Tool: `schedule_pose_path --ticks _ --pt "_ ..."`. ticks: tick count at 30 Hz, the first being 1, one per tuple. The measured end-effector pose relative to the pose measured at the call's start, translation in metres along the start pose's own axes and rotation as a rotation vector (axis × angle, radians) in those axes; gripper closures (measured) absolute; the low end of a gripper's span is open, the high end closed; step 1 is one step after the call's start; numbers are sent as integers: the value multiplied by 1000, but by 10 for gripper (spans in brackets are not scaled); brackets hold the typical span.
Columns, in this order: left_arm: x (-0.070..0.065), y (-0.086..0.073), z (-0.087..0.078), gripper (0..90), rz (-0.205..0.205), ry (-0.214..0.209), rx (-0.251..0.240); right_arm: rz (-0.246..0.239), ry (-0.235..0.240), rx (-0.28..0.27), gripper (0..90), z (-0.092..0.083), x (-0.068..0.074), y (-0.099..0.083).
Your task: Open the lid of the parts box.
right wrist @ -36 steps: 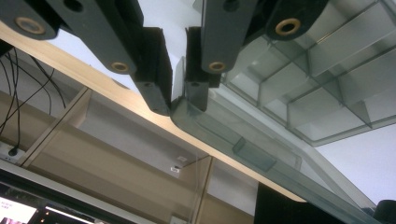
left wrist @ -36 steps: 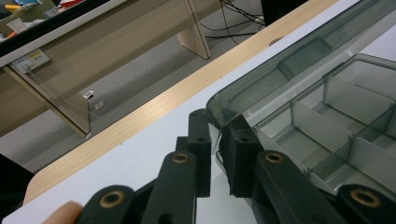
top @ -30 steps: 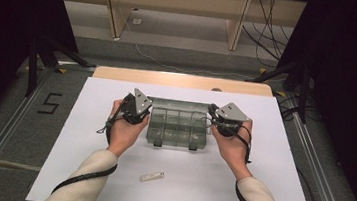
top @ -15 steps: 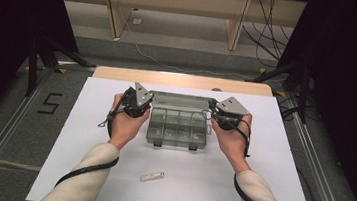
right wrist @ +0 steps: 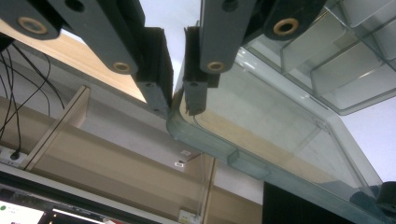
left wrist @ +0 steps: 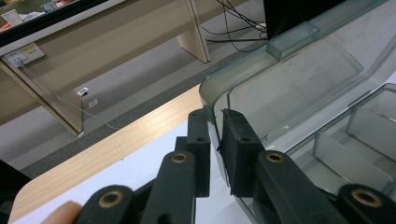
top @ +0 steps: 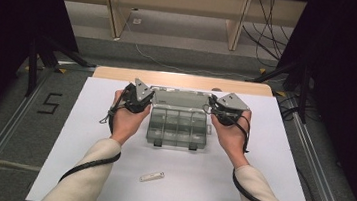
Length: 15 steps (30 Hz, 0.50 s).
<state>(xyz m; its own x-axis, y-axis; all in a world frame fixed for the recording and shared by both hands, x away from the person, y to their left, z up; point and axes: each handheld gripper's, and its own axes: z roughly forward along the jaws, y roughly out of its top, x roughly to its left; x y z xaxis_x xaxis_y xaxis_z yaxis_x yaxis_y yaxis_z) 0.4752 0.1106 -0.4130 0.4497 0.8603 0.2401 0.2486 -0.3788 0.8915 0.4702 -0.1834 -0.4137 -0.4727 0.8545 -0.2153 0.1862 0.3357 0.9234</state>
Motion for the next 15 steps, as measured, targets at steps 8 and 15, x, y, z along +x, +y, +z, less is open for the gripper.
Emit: schedule_pose_path --ticks 8,15 --pt "4 0 5 811 -21 -5 -7 8 0 -9 825 6 -3 0" --pt "6 -2 11 817 -38 -11 -3 26 4 3 826 9 -4 -1"
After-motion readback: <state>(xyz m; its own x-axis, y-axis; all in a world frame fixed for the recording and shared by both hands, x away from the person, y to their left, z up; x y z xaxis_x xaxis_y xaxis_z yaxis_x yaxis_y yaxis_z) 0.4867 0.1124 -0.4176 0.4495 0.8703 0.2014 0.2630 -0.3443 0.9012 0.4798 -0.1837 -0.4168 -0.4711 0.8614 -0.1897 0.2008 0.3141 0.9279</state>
